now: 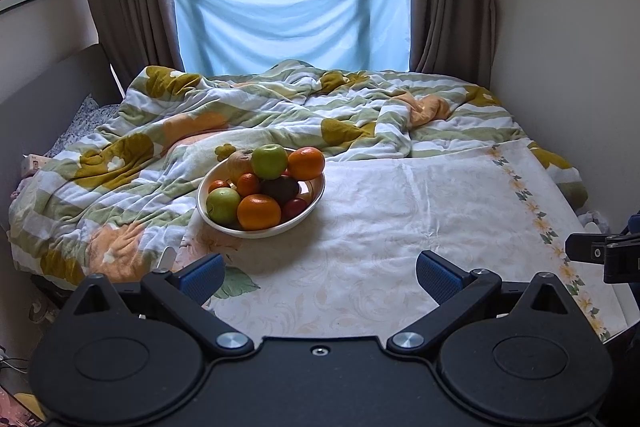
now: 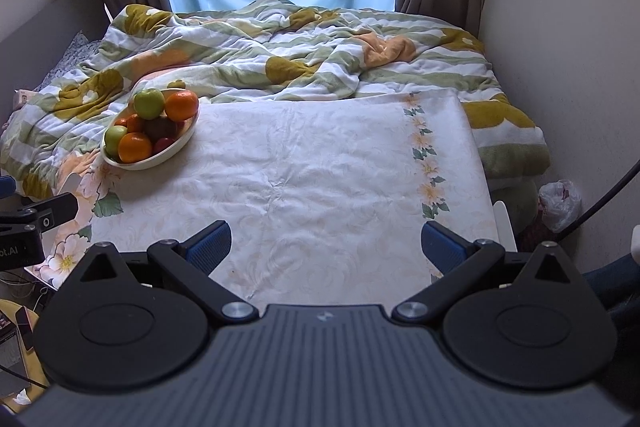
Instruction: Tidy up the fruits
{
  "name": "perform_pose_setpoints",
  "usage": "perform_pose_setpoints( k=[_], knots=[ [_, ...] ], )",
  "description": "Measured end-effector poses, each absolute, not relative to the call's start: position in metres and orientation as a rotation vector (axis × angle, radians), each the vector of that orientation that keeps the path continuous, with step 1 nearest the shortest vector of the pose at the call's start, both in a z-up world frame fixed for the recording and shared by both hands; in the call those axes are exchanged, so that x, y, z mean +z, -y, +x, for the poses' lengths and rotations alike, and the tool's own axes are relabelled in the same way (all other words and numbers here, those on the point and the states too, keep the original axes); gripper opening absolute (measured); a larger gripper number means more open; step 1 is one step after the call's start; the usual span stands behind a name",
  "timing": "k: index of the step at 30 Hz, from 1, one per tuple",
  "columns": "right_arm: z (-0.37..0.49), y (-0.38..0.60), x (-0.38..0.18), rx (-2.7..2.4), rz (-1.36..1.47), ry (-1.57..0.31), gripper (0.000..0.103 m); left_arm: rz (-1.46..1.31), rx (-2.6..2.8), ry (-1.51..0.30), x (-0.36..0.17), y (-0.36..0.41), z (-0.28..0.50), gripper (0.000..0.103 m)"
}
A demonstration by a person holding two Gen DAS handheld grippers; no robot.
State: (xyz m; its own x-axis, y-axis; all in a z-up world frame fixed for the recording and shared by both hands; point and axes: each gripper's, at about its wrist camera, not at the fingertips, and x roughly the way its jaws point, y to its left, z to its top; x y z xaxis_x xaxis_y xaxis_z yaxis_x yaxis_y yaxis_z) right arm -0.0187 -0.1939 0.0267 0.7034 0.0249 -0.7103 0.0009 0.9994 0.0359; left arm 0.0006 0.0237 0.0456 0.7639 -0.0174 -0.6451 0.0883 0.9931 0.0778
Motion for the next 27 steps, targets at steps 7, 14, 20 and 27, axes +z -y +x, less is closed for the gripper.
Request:
perform_pose_setpoints(
  k=[7,14,20,27],
  knots=[
    [-0.0202,0.1964,0.0252,0.006,0.038,-0.79,0.103,0.108,-0.054,-0.701,0.0456,-0.0244,0.0013,0.103],
    [-0.0202,0.1957,0.0236,-0.008,0.04,-0.796,0.103,0.109,-0.05,-0.699,0.0459,-0.0263,0.0013,0.103],
    [-0.021,0.1938,0.0239,-0.02,0.043,-0.804,0.103,0.111,-0.046,-0.693,0.0451,-0.0305,0.0005,0.103],
    [-0.0198,0.1936,0.024,-0.023,0.042,-0.806,0.103,0.118,-0.047,-0.686,0.0446,-0.0301,-0.0007,0.103]
  ],
)
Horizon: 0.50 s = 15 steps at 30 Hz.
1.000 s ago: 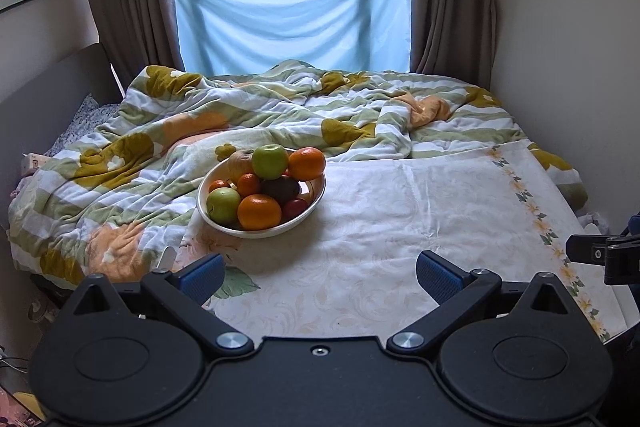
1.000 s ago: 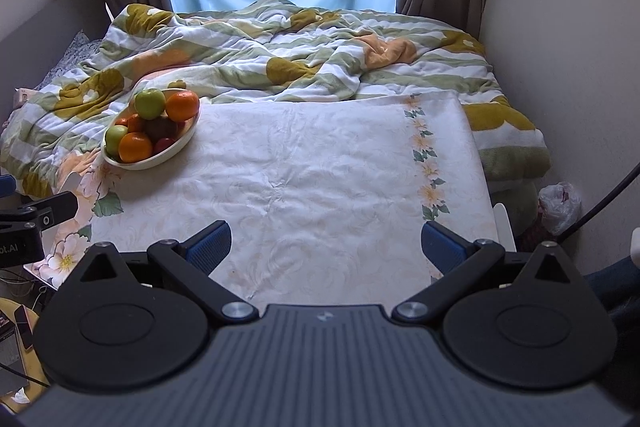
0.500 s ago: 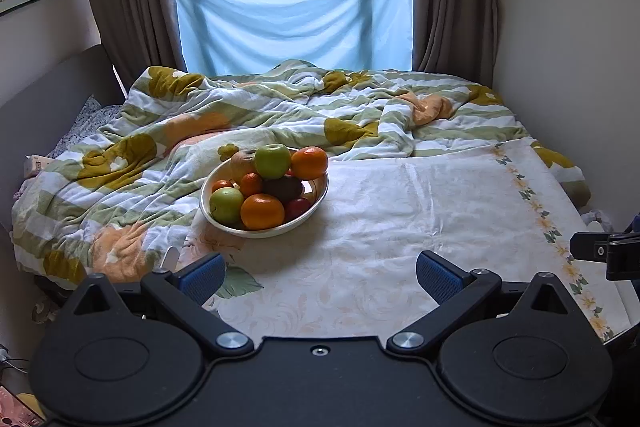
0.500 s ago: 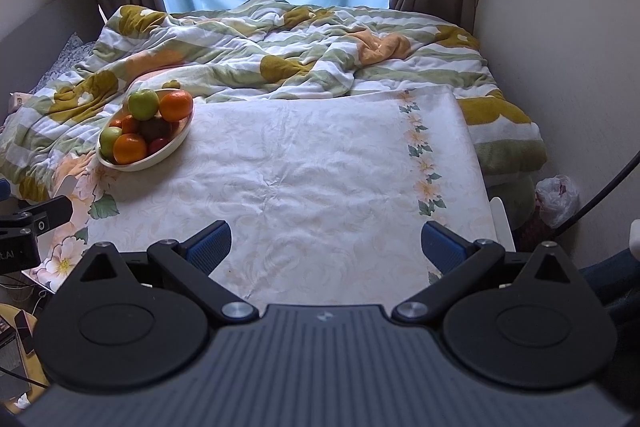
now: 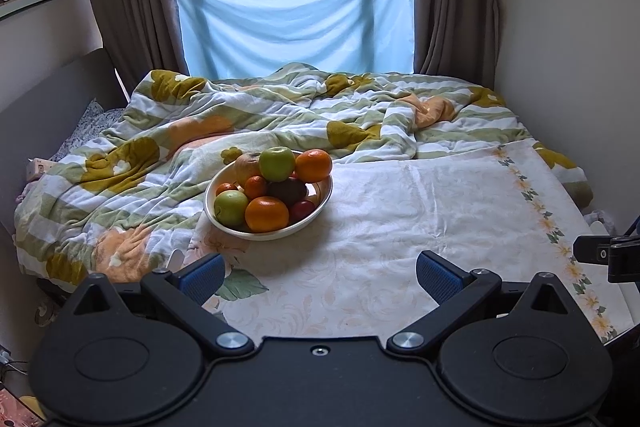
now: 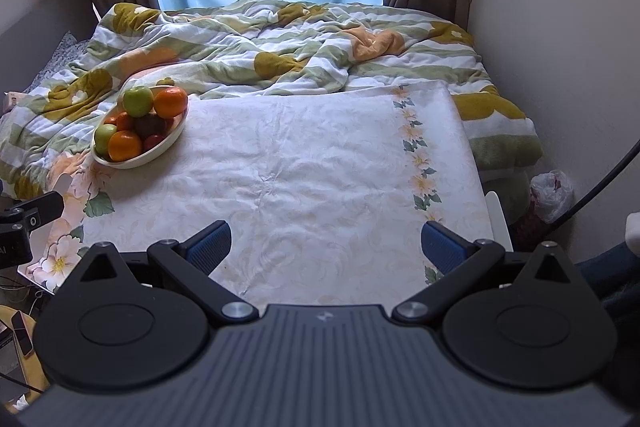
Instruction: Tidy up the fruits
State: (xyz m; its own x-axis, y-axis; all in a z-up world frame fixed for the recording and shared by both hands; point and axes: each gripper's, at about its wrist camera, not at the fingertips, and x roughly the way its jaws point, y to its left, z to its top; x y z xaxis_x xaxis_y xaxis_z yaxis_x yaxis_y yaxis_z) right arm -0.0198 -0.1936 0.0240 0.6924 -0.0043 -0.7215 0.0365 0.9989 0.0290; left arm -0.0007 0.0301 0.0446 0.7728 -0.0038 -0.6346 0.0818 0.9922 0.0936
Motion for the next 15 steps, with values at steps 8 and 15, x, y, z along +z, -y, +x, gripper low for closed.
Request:
perform_pose_setpoints(
  k=[8,15],
  knots=[
    [-0.02,0.1932,0.0238,-0.022,0.043,-0.807,0.103,0.115,-0.057,-0.7,0.0427,-0.0309,0.0013,0.103],
    [-0.0202,0.1926,0.0236,-0.022,0.042,-0.807,0.103,0.105,-0.062,-0.703,0.0426,-0.0324,0.0032,0.103]
  ],
)
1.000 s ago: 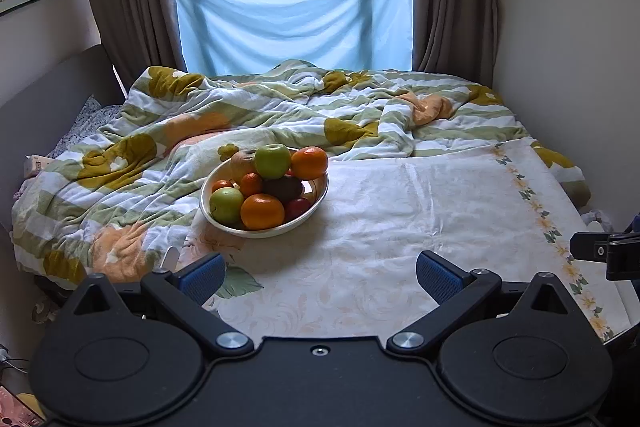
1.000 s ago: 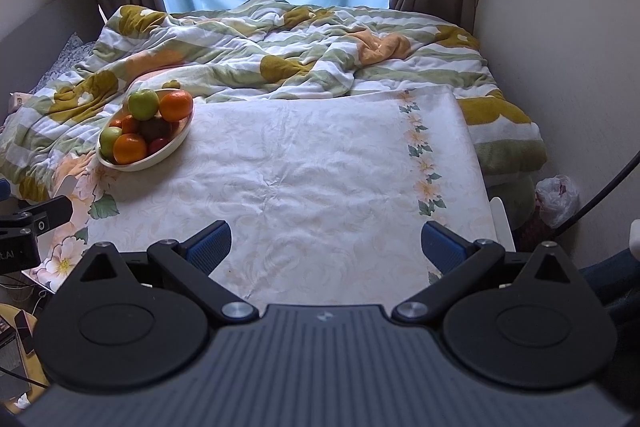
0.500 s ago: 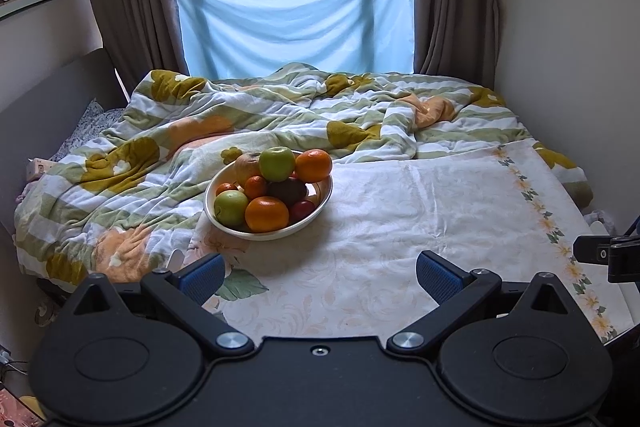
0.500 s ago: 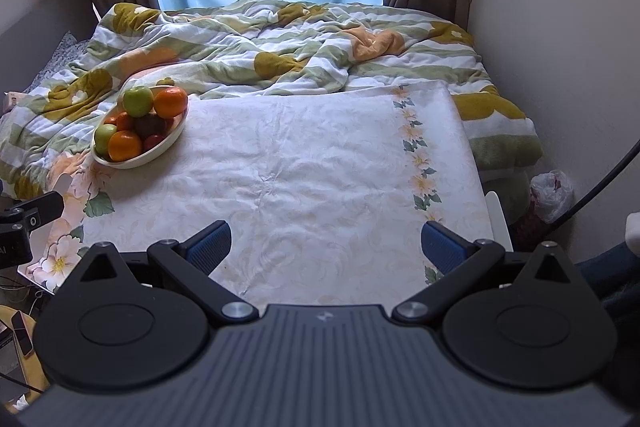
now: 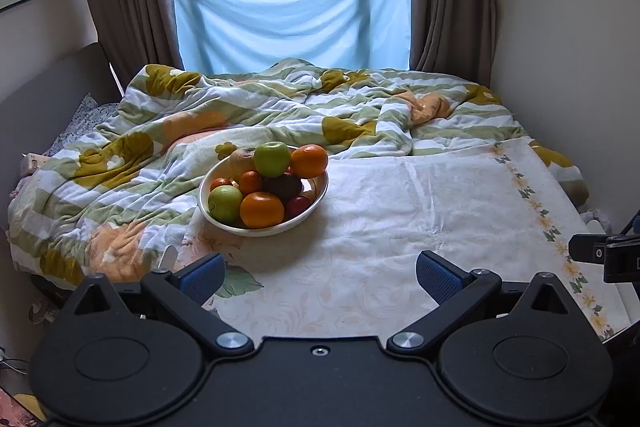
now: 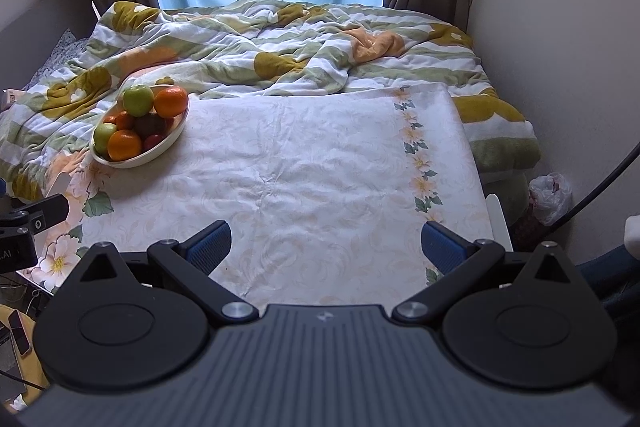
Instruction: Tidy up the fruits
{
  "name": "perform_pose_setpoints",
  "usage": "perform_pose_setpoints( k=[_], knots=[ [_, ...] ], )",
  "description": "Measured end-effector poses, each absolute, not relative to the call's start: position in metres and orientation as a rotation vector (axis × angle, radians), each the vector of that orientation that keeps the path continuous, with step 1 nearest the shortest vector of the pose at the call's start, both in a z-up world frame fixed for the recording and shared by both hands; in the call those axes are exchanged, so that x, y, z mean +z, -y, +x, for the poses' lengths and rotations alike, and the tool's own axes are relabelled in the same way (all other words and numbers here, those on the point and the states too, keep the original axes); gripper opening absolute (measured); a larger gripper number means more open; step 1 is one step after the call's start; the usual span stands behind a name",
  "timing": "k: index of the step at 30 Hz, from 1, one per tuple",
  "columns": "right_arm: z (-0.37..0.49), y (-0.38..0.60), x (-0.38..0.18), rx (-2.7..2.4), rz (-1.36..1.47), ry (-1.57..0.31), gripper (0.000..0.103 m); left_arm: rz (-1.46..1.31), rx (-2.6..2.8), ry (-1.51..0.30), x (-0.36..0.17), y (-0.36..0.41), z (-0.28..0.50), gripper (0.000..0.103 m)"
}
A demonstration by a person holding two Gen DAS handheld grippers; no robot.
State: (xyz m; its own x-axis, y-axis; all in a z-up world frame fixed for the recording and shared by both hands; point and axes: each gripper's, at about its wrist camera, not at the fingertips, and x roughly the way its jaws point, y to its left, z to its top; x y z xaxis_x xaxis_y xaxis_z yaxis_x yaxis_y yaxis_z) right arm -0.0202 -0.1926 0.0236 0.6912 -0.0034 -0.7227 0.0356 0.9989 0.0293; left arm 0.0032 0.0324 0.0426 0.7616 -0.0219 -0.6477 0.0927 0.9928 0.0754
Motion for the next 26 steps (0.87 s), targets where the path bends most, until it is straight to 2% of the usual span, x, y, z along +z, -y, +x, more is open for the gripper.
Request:
perform_pose_setpoints(
  k=[26],
  knots=[
    [-0.011,0.192,0.028,-0.025,0.051,-0.809,0.103,0.083,-0.031,-0.731,0.039,-0.043,0.022,0.103]
  ],
)
